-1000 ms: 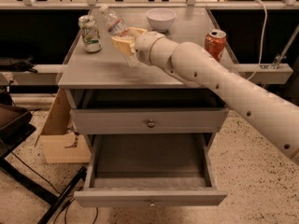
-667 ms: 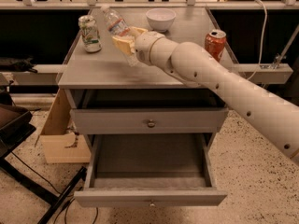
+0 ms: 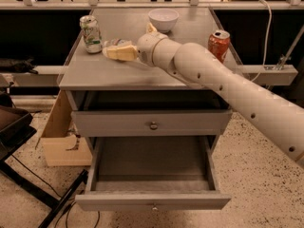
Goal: Pick water bottle from middle drawer and place on counter
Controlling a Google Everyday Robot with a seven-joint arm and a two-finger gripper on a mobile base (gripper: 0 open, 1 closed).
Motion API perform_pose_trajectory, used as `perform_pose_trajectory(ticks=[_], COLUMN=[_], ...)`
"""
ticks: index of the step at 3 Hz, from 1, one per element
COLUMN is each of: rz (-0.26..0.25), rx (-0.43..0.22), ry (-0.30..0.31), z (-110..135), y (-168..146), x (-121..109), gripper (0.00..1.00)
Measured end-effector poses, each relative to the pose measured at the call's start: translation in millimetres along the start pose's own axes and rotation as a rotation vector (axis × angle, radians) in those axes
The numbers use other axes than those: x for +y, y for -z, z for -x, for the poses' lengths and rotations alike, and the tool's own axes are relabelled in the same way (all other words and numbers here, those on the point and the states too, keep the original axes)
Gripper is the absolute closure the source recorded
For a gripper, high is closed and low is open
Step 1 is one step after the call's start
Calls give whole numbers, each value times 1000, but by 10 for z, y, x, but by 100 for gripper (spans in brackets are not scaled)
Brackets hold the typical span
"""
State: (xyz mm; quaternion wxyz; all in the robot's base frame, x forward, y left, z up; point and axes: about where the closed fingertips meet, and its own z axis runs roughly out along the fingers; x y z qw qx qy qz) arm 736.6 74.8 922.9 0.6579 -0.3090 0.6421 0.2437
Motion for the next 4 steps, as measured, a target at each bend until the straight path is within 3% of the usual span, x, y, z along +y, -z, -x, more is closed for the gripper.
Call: perform_pose_trajectory(ticks=[1, 2, 3, 4], rz=[0, 14, 31, 18], rx=[0, -10, 35, 185], ry=[0, 43, 117, 129], z=[0, 332, 651, 697], y=[0, 270, 686, 1393], x=[0, -220, -529, -766], gripper=[0, 0, 0, 0])
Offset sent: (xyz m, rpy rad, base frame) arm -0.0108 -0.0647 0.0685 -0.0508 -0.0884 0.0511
